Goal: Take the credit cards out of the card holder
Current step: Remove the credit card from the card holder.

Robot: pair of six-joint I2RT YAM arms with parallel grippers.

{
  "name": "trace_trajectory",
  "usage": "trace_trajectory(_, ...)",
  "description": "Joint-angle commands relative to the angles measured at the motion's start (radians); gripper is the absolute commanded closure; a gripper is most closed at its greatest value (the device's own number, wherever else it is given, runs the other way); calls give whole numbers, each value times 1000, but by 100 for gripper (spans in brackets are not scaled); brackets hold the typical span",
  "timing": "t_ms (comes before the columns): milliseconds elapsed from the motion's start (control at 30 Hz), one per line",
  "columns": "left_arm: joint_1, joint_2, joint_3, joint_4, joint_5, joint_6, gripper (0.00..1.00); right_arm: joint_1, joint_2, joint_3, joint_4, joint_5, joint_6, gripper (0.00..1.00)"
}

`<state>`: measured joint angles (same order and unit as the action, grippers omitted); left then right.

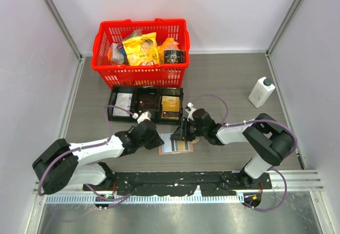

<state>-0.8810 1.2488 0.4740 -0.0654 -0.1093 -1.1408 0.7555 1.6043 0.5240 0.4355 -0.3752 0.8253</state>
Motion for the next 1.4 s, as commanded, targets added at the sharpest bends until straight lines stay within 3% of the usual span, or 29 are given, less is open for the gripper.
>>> trace_trajectory(0,7,-54,20,-62,-44,50,93,7,13,14,-15,16,-22,62)
trace_trajectory(367,7,72,28,-14,16,62,94,7,0,-30,160,-59,43,64)
trace_trajectory(767,7,95,15,-34,14,49,96,7,35,-73,419,-182,132,70)
trace_trajectory(933,5,97,25,-34,17,56,96,19,55,-59,396,-183,112,69)
trace_trajectory(1100,7,95,23,-39,17,58,96,44,59,-24,256,-140,37,67)
trace_trajectory(1367,5,115,28,-45,26,65,97,64,111,-21,325,-145,89,64)
